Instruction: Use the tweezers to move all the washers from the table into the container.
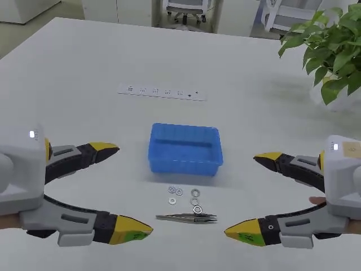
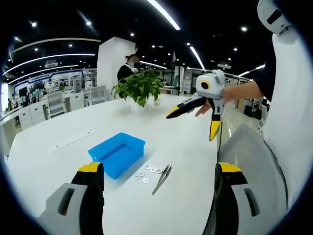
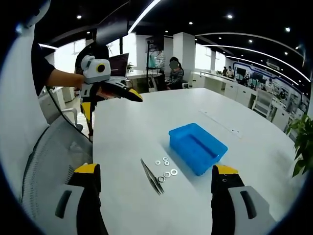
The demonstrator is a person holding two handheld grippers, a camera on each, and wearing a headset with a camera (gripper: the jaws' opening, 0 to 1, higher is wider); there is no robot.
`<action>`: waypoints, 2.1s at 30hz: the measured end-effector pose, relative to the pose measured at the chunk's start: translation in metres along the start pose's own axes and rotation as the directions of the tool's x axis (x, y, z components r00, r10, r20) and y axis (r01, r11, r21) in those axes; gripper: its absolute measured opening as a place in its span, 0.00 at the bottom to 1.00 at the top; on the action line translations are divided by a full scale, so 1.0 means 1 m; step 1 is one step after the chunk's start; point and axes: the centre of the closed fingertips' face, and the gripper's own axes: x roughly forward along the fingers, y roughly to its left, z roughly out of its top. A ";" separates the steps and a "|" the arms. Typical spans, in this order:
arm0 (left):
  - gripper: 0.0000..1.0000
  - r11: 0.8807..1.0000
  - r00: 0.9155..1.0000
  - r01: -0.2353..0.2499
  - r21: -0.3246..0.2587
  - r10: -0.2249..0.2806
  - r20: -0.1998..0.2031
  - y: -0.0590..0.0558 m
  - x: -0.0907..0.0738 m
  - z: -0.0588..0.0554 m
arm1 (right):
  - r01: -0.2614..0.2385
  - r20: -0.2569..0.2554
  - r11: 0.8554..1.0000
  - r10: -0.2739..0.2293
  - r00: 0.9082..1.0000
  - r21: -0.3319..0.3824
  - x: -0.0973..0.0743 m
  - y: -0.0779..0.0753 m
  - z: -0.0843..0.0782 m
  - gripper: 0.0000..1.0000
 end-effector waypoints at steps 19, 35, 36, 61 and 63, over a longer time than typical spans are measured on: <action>0.99 1.000 1.000 0.020 -0.019 -0.020 0.022 -0.002 0.004 0.008 | -0.007 -0.009 1.000 0.007 1.000 -0.014 0.000 0.001 0.000 0.94; 0.99 1.000 1.000 0.014 -0.005 -0.014 -0.007 -0.002 0.004 0.002 | -0.009 -0.017 1.000 0.009 1.000 -0.010 0.000 0.001 -0.006 0.94; 0.99 1.000 1.000 0.013 -0.005 -0.013 -0.008 -0.002 0.004 0.001 | -0.012 -0.018 1.000 0.011 1.000 -0.011 0.000 0.001 -0.007 0.94; 0.99 1.000 0.999 0.020 -0.017 -0.021 -0.031 0.000 0.009 -0.006 | -0.037 -0.035 0.999 0.037 0.999 -0.008 0.009 0.003 -0.010 0.92; 0.99 1.000 0.999 0.018 -0.024 -0.019 -0.027 0.001 0.010 -0.006 | -0.035 -0.036 0.999 0.034 0.999 -0.006 0.010 0.002 -0.011 0.90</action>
